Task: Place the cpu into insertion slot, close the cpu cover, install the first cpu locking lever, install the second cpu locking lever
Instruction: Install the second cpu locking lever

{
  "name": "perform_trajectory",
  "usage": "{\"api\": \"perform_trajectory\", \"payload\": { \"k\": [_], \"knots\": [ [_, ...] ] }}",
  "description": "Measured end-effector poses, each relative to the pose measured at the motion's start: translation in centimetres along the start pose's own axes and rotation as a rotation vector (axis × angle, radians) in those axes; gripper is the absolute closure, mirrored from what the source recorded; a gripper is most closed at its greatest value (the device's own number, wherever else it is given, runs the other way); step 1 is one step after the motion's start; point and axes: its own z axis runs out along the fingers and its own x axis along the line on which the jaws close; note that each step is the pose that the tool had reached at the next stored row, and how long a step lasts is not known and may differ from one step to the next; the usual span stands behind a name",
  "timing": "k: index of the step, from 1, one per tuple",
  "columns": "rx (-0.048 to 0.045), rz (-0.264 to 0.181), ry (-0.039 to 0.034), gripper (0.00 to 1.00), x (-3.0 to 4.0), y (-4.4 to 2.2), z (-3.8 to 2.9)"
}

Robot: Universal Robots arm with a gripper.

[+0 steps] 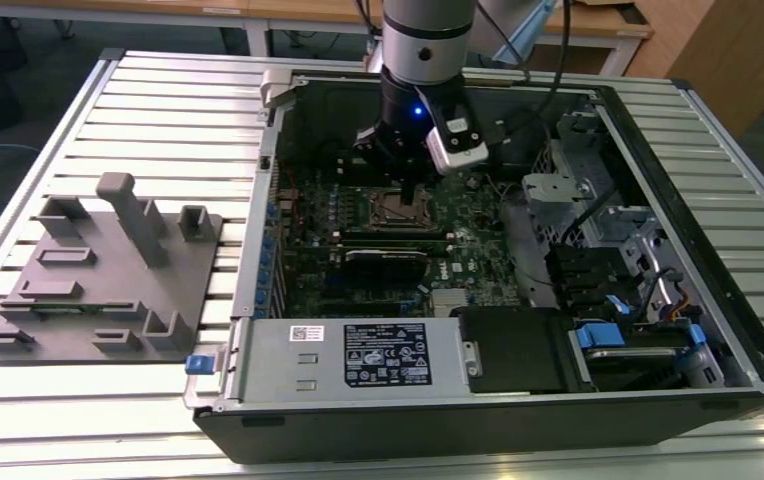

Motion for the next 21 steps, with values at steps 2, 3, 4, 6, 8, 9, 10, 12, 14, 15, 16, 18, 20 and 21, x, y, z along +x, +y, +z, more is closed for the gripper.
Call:
{"api": "perform_trajectory", "payload": {
  "k": [2,3,4,6,8,9,10,12,14,15,16,18,20,21],
  "knots": [
    [-0.0001,0.000,0.0000,0.90,0.00,-0.08,0.10],
    [-0.0003,0.000,-0.0001,0.90,0.00,-0.10,0.17],
    [-0.0001,0.000,-0.0001,0.90,0.00,-0.11,0.26],
    [-0.0002,0.000,-0.0001,0.90,0.01,-0.13,0.42],
    [0.0000,0.000,0.0000,0.90,0.01,-0.13,0.42],
    [0.0002,0.000,0.0000,0.90,0.01,-0.13,0.42],
    [0.0001,0.000,0.0001,0.90,0.01,-0.13,0.43],
    [0.0000,0.000,0.0000,0.90,0.01,-0.13,0.44],
    [-0.0001,0.000,0.0000,0.90,0.01,-0.13,0.46],
    [-0.0006,0.000,-0.0002,0.90,0.02,-0.13,0.52],
    [-0.0004,0.000,-0.0001,0.90,0.05,-0.13,0.56],
    [-0.0001,0.000,-0.0001,0.90,0.11,-0.14,0.66],
    [-0.0001,0.000,-0.0001,0.90,0.17,-0.15,0.75],
    [-0.0001,0.000,-0.0001,0.90,0.21,-0.16,0.79]
  ]
}}
